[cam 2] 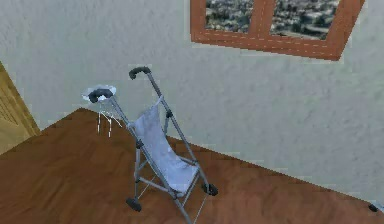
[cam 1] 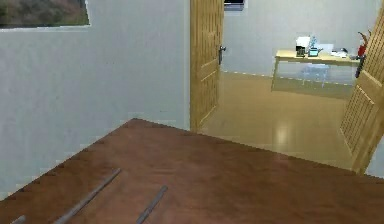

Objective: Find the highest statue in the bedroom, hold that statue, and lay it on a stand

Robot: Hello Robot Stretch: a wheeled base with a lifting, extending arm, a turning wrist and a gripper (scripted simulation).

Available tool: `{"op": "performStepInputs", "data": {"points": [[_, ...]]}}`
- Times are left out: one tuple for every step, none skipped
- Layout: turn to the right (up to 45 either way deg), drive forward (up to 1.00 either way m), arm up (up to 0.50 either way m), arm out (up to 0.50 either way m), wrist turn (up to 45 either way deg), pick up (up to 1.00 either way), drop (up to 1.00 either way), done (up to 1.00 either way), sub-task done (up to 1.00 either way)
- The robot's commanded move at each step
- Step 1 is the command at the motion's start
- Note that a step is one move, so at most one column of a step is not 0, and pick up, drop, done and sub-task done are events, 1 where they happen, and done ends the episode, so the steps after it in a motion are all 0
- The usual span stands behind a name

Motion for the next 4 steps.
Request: {"op": "performStepInputs", "data": {"points": [[21.0,0.00,0.00,0.00,0.0,0.00,0.00,0.00,0.00],[0.0,1.00,0.00,0.00,0.0,0.00,0.00,0.00,0.00],[27.0,0.00,0.00,0.00,0.0,0.00,0.00,0.00,0.00],[0.0,0.05,0.00,0.00,0.0,0.00,0.00,0.00,0.00]]}}
